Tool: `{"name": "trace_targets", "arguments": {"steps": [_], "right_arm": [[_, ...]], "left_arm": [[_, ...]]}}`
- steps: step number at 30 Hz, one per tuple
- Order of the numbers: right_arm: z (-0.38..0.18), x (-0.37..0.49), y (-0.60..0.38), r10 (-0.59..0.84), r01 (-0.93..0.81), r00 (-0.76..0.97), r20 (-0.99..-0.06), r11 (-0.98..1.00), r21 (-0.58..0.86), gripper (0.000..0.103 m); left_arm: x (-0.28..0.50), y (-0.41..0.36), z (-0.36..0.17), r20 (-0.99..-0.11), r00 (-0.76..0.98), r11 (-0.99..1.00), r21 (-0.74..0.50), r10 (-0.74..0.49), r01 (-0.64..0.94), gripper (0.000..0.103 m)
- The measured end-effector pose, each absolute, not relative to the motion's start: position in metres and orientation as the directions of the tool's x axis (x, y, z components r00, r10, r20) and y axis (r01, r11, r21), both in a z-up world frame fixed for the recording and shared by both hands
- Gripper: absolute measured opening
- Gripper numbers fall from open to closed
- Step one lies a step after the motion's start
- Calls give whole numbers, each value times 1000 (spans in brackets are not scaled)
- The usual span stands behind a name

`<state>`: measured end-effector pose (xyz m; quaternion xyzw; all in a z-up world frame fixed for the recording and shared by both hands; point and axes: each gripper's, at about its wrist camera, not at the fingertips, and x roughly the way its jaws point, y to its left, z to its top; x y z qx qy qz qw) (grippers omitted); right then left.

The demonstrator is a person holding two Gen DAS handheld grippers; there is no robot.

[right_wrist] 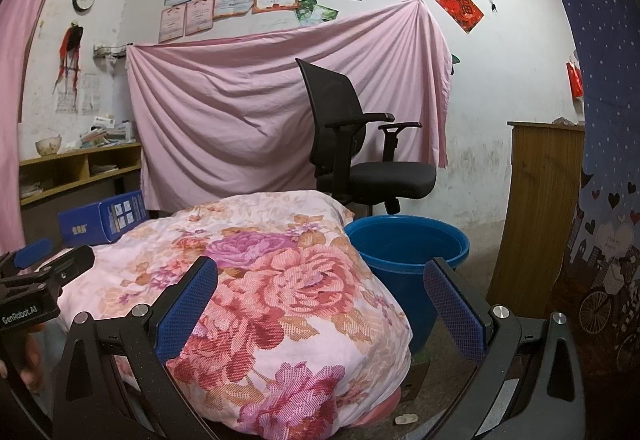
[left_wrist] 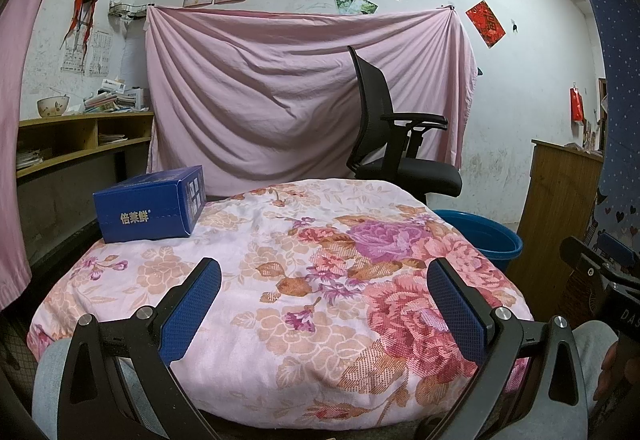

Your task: Collect trash

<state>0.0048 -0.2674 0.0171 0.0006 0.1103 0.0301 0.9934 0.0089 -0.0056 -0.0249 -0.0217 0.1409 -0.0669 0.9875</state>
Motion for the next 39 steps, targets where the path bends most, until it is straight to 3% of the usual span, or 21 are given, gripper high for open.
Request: {"name": "trace_targets", "arguments": {"steps": [39], "right_arm": [[18, 4, -269, 61, -58, 973, -223, 998, 17, 103]], "left_arm": [[10, 4, -24, -288, 945, 988, -17, -153, 154, 101]]}}
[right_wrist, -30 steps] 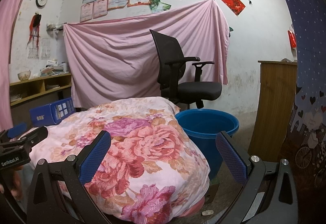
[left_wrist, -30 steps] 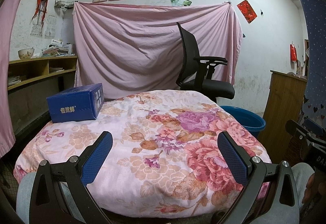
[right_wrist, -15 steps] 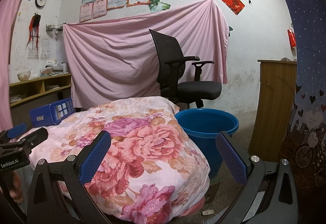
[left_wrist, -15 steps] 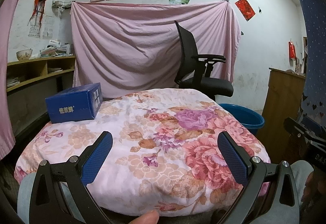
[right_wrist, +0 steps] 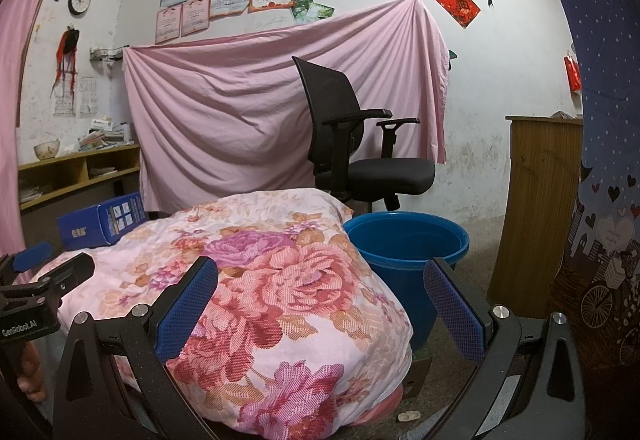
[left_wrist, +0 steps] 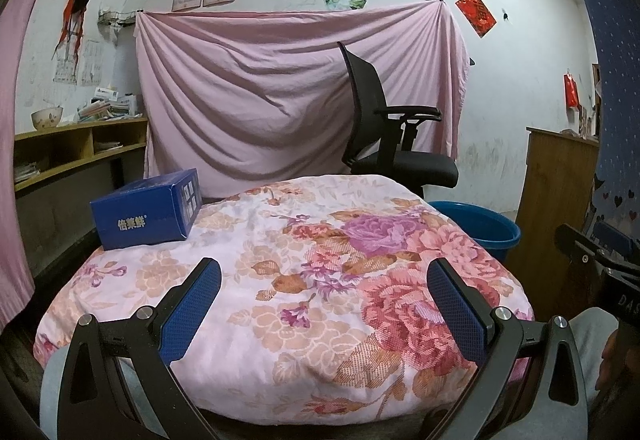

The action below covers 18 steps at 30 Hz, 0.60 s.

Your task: Collect trash

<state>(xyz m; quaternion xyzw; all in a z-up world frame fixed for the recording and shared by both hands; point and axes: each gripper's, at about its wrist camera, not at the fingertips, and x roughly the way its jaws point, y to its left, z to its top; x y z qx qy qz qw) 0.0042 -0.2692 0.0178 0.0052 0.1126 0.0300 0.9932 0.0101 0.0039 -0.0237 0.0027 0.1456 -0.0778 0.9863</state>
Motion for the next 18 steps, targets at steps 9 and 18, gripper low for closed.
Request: {"name": "trace_targets", "arguments": {"steps": [9, 18], "right_arm": [[18, 4, -270, 61, -58, 972, -226, 998, 19, 103], [19, 5, -271, 61, -57, 972, -226, 998, 21, 103]], "left_arm": [[10, 4, -24, -289, 945, 988, -15, -152, 154, 101], [10, 6, -25, -291, 944, 987, -12, -158, 161, 101]]}}
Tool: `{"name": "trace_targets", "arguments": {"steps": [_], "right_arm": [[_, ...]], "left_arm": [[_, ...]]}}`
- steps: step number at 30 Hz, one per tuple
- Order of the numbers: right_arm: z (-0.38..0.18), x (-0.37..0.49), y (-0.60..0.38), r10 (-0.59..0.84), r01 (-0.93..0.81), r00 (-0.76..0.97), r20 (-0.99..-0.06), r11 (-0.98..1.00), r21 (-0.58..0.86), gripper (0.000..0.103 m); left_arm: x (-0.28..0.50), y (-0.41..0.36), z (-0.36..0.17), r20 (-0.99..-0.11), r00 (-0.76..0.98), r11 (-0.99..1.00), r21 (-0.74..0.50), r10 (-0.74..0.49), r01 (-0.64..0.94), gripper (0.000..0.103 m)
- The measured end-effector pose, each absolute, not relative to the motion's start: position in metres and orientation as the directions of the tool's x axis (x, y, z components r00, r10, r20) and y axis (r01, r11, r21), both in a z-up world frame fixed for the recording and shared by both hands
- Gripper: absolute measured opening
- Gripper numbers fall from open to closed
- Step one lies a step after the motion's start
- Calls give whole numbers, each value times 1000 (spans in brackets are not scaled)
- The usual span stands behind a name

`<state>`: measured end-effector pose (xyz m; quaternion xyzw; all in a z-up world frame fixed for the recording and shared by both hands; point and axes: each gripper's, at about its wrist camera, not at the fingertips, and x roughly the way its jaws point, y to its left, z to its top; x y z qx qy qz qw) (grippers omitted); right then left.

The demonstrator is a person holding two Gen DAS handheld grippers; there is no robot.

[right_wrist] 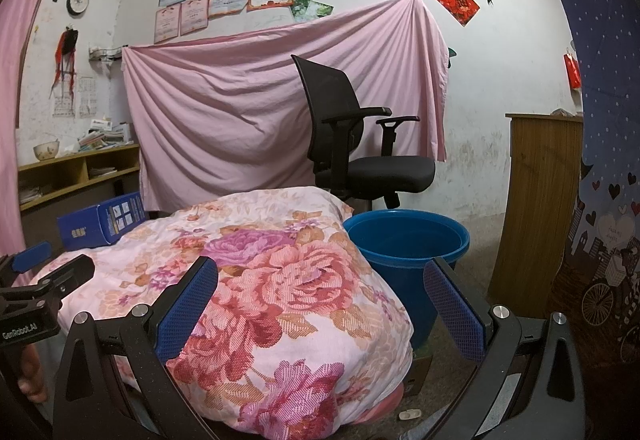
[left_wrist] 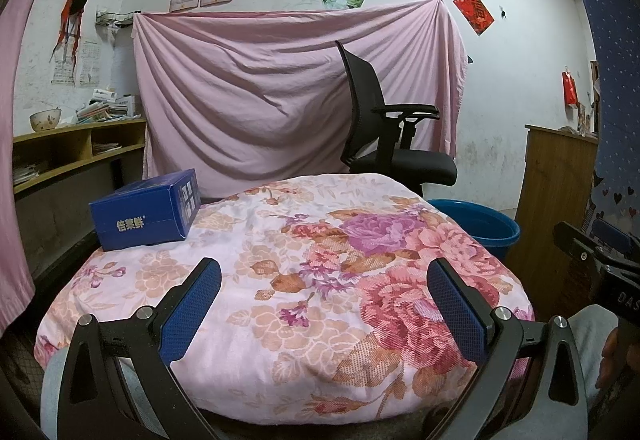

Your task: Collect trash

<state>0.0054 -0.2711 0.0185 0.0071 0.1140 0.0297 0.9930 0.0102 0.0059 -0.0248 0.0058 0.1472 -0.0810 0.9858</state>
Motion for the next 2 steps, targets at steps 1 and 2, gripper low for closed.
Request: {"name": "trace_targets", "arguments": {"steps": [1, 2], "right_arm": [[19, 5, -271, 61, -57, 972, -226, 998, 21, 103], [19, 5, -271, 61, -57, 972, -226, 998, 21, 103]], "left_arm": [[10, 6, -25, -291, 944, 987, -12, -158, 161, 101], [10, 6, -25, -291, 944, 987, -12, -157, 161, 101]]}}
